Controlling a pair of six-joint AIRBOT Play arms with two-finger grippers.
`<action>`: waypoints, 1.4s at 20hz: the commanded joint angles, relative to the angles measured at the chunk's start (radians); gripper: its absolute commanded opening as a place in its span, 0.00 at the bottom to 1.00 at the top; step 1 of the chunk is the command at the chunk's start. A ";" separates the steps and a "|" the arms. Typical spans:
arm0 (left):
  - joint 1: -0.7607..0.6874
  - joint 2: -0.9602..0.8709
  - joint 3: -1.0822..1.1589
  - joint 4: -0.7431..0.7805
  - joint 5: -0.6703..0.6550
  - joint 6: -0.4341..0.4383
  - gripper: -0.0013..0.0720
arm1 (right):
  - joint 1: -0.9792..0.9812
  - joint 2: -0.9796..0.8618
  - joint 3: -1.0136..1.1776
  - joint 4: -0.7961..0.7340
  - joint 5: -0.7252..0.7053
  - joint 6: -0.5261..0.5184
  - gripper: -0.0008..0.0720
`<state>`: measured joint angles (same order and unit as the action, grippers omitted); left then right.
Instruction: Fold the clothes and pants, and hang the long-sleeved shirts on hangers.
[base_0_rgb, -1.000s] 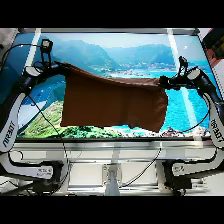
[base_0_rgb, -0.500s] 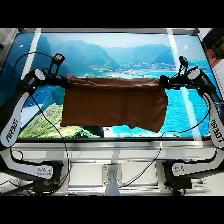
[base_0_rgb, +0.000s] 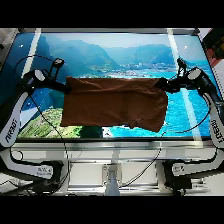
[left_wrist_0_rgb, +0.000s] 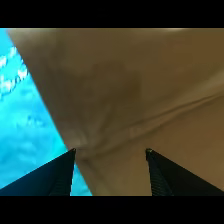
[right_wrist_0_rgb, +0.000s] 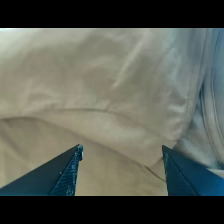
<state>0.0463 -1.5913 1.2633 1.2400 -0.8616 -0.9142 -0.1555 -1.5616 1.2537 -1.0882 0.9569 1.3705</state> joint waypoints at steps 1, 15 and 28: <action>0.039 0.069 0.002 0.010 -0.042 -0.148 0.67 | 0.000 0.027 0.037 -0.063 0.080 0.000 0.77; 0.336 0.530 -0.120 -0.066 -0.416 -0.193 0.04 | -0.021 0.547 -0.290 -0.402 0.382 -0.014 0.47; 0.338 0.540 -0.400 -0.119 -0.349 -0.125 0.04 | -0.115 0.761 -0.827 0.147 0.244 -0.163 0.03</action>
<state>0.3828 -1.0527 0.8810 1.1244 -1.2270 -1.0554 -0.2676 -0.8089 0.4641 -1.0428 1.2453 1.2411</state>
